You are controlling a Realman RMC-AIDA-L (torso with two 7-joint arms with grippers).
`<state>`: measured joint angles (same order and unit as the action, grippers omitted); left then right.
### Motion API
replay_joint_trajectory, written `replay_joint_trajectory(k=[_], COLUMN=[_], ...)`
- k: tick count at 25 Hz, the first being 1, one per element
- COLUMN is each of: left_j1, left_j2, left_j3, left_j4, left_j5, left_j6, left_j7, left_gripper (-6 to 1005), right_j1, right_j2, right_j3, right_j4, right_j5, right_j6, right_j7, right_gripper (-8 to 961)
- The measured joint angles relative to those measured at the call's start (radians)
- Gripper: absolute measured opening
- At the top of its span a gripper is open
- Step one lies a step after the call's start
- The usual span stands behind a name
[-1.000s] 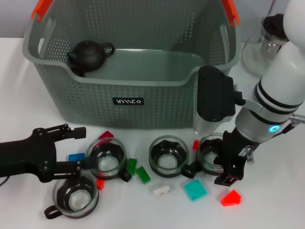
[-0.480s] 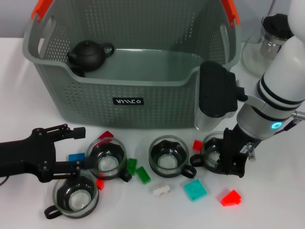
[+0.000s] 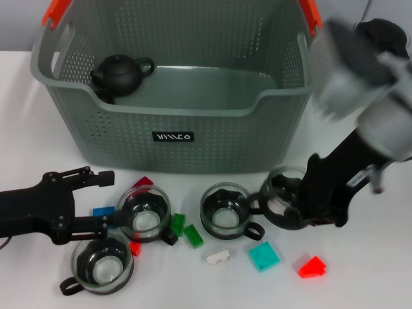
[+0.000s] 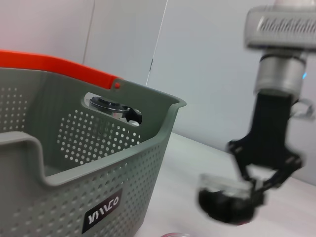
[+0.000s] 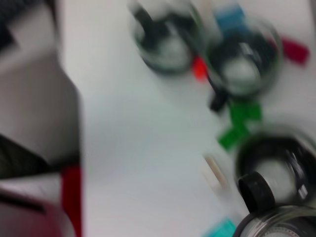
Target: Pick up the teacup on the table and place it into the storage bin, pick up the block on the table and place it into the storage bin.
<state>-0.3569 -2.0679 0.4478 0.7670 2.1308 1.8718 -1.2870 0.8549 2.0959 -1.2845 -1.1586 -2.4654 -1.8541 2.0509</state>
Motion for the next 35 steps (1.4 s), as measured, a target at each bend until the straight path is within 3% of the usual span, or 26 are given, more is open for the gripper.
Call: replay_joint_trajectory(k=[4, 9, 12, 15, 18, 22, 26, 31, 35], left_j1=[0.0, -0.001, -0.002, -0.01, -0.021, -0.022, -0.022, -0.019, -0.018], left_j2=[0.0, -0.001, -0.002, -0.003, -0.004, -0.012, -0.021, -0.027, -0.03], left_j3=[-0.003, -0.014, -0.019, -0.027, -0.028, -0.033, -0.055, -0.074, -0.078], left_j4=[0.0, -0.002, -0.004, -0.011, -0.019, -0.02, -0.02, -0.02, -0.02], left_j5=[-0.001, -0.004, -0.005, -0.005, -0.005, -0.007, -0.01, -0.01, -0.01], left_j6=[-0.01, -0.017, -0.018, -0.019, -0.019, -0.019, -0.019, -0.019, -0.027], left_j7=[0.0, -0.002, -0.002, -0.003, -0.003, -0.003, -0.003, -0.003, -0.003], left_gripper=[860, 859, 859, 859, 859, 860, 860, 860, 860], right_j1=[0.001, -0.048, -0.058, -0.056, -0.009, 0.127, 0.263, 0.378, 0.431], right_j2=[-0.017, -0.049, -0.039, -0.015, -0.014, -0.025, -0.002, -0.004, 0.0], right_j3=[0.223, 0.368, 0.445, 0.457, 0.388, 0.279, 0.264, 0.222, 0.188], right_j4=[-0.025, -0.05, -0.057, -0.06, -0.047, 0.044, 0.17, 0.409, 0.598], right_j5=[0.13, 0.41, 0.544, 0.617, 0.577, 0.376, 0.132, 0.024, 0.002], right_j6=[-0.129, -0.12, -0.043, 0.144, 0.337, 0.521, 0.694, 0.892, 1.067], right_j7=[-0.072, -0.095, -0.089, -0.083, -0.03, 0.096, 0.23, 0.324, 0.326], right_gripper=[53, 54, 54, 54, 53, 53, 53, 54, 54])
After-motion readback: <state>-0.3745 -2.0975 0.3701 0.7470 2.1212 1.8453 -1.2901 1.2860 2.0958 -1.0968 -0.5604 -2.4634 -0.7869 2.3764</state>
